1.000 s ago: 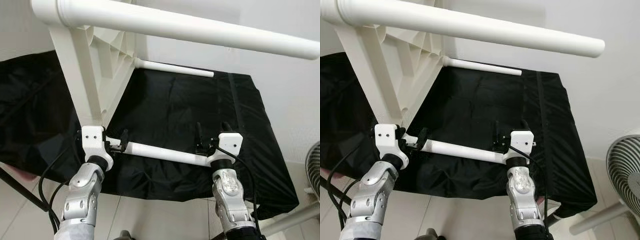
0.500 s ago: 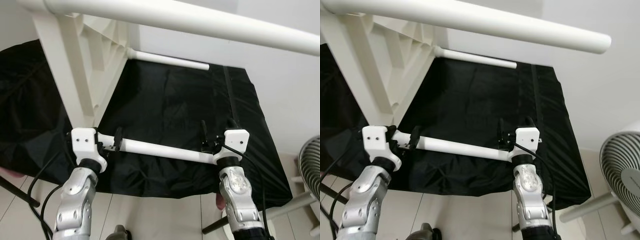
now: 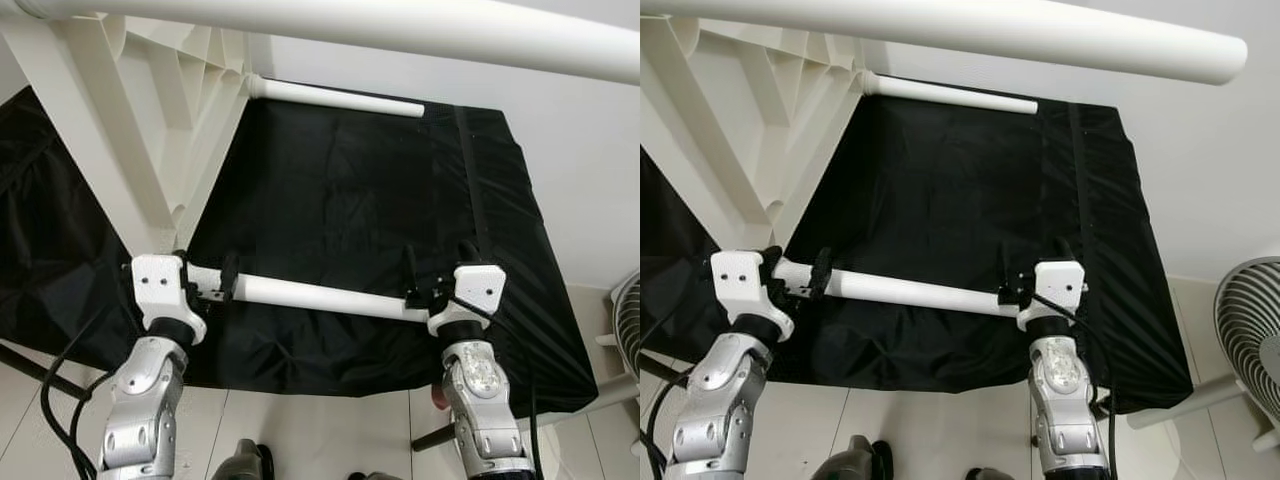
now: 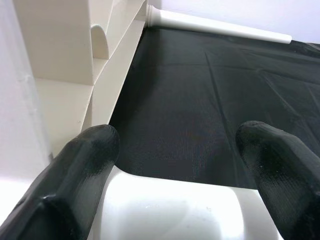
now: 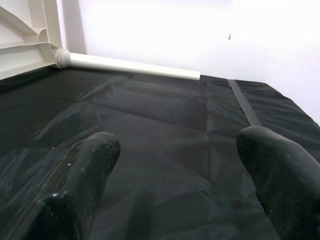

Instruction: Building children table

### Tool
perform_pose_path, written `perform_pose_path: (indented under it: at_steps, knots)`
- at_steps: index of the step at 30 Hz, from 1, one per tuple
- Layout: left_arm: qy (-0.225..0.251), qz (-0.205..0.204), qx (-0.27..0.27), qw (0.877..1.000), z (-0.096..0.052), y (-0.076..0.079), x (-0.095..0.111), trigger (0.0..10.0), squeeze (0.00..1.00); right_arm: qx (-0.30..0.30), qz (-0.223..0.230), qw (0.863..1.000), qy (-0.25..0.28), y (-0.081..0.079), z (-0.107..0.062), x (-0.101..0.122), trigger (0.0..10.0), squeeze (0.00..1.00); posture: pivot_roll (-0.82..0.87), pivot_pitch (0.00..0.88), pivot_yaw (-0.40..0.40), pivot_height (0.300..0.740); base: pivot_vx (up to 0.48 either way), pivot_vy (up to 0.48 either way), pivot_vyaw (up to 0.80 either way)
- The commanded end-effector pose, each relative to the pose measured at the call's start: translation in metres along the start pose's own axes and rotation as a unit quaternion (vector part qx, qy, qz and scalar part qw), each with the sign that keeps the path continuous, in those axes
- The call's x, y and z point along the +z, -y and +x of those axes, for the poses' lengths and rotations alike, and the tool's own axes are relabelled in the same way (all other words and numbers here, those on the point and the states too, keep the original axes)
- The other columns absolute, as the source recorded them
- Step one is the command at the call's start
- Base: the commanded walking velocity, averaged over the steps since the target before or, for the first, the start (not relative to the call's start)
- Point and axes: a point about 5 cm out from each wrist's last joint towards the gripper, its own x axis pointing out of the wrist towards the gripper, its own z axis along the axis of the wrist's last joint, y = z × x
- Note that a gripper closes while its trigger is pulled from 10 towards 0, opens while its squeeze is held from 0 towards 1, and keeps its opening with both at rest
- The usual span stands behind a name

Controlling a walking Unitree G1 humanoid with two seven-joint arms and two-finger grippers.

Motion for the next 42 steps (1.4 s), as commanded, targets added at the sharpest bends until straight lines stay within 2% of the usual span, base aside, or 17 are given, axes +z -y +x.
perform_pose_path:
  at_steps: [1,5,13,24,28,37,40,42]
  knots:
    - [-0.027,0.001,0.041,0.999,-0.001,-0.006,-0.010,10.0,0.00,-0.005,0.005,1.000,-0.009,0.000,0.000,-0.003,10.0,0.00,0.10,0.137,0.023,0.740,0.000,0.000,0.00]
    - [-0.032,0.011,0.029,0.999,0.001,-0.005,-0.010,10.0,0.00,0.004,0.012,1.000,-0.003,-0.007,0.004,0.000,10.0,0.00,0.12,0.117,0.040,0.740,0.000,0.000,0.00]
    - [-0.024,0.008,0.023,0.999,0.004,-0.008,-0.009,10.0,0.00,0.000,0.011,1.000,0.000,-0.002,0.009,-0.002,10.0,0.00,0.13,0.076,0.039,0.740,0.000,0.000,0.00]
    - [-0.016,0.018,0.024,0.999,-0.005,-0.008,-0.014,10.0,0.00,0.003,0.018,1.000,-0.009,-0.008,0.009,-0.011,10.0,0.00,0.15,0.050,0.030,0.740,0.000,0.000,0.00]
    - [-0.002,0.021,0.012,1.000,-0.008,-0.005,-0.007,10.0,0.00,0.002,0.022,1.000,-0.010,-0.007,0.014,-0.013,10.0,0.00,0.18,0.055,0.019,0.740,0.000,0.000,0.00]
    - [-0.005,0.032,0.007,0.999,-0.012,-0.006,-0.006,10.0,0.00,0.014,0.025,1.000,-0.009,-0.010,0.016,-0.014,10.0,0.00,0.20,0.074,-0.003,0.740,0.000,0.000,0.00]
    - [-0.006,0.029,-0.002,1.000,-0.015,-0.004,-0.004,10.0,0.00,0.020,0.022,1.000,-0.010,-0.009,0.017,-0.014,10.0,0.00,0.20,0.079,-0.010,0.740,0.000,0.000,0.00]
    - [-0.017,0.005,-0.051,0.999,-0.020,0.008,-0.006,10.0,0.00,0.020,0.018,1.000,-0.009,-0.005,0.017,-0.014,10.0,0.00,0.20,0.083,-0.021,0.740,0.000,0.000,0.00]
